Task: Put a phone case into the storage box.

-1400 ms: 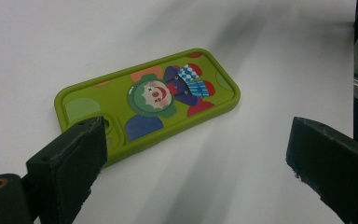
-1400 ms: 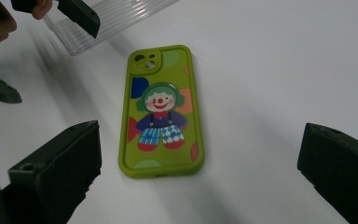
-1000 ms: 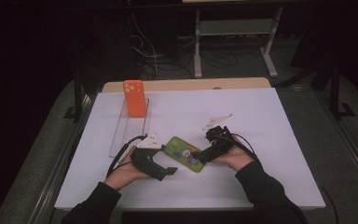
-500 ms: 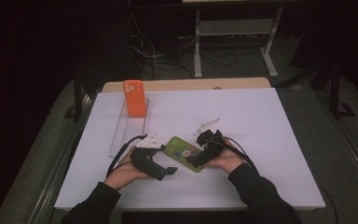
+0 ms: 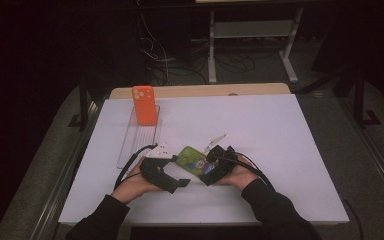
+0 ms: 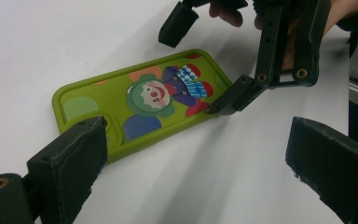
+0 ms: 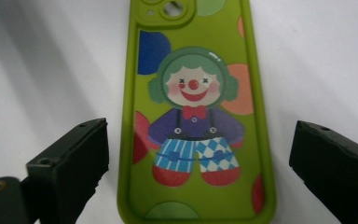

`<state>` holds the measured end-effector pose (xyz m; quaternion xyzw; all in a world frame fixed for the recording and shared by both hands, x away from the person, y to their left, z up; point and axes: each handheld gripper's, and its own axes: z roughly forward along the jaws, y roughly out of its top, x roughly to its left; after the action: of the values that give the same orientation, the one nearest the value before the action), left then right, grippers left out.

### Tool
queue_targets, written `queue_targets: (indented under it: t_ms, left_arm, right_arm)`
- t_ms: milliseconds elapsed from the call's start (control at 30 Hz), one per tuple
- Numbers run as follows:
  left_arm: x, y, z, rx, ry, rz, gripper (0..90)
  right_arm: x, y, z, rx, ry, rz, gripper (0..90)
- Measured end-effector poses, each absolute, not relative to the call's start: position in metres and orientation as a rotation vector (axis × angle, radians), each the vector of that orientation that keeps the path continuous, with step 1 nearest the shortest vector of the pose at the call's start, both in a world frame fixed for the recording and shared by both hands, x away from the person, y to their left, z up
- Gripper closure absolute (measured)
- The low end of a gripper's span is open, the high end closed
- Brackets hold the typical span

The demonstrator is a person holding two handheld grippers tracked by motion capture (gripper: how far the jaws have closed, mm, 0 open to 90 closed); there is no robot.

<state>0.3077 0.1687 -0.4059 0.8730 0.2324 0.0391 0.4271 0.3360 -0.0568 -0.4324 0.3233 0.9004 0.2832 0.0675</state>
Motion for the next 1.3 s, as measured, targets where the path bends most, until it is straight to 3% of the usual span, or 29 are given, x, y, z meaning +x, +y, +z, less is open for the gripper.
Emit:
queue_targets:
  t_ms: [333, 1000, 1300]
  left_arm:
    - [0.308, 0.169, -0.406, 2.180, 0.581, 0.098, 4.8]
    - [0.308, 0.169, -0.406, 2.177, 0.588, 0.090, 4.8]
    - [0.308, 0.169, -0.406, 2.178, 0.581, 0.089, 5.0]
  right_arm:
    - [0.335, -0.053, -0.438, 0.973, 2.727, 0.792, 12.9]
    - [0.334, -0.055, -0.439, 0.954, 2.718, 0.772, 15.4]
    - [0.339, -0.075, -0.416, 0.956, 2.722, 0.836, 15.5]
